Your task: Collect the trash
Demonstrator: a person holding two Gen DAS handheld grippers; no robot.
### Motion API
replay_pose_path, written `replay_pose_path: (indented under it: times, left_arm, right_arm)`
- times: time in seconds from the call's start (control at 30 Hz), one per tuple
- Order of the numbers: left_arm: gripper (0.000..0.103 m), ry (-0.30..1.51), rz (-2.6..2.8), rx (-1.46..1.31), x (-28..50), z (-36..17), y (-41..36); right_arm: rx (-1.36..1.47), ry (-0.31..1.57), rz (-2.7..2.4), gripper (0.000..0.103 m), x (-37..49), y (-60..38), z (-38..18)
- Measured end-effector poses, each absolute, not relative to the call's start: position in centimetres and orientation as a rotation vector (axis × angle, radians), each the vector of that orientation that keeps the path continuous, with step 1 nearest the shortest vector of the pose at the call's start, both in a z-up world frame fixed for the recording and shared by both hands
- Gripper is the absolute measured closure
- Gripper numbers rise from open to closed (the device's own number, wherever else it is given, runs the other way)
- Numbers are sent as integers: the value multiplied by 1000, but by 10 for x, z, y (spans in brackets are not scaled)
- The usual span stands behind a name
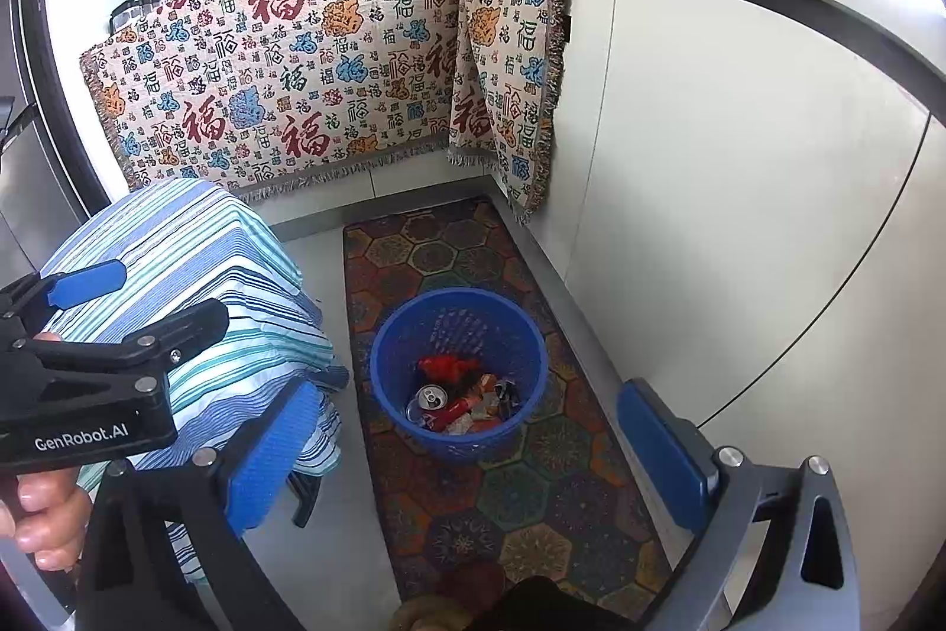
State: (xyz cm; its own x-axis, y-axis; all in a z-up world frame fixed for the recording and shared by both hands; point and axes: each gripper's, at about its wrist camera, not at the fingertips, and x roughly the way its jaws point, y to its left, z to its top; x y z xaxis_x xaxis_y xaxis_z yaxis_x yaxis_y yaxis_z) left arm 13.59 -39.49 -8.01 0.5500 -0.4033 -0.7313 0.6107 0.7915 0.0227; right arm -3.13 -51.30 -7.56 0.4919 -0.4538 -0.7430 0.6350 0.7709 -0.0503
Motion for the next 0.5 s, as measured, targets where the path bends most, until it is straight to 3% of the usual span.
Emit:
replay_pose_path:
  times: [0.5]
  left_arm:
    - [0,791,-616,295,135,-82,-395]
  right_arm:
    - [233,828,-675,0,-31,-516,-75]
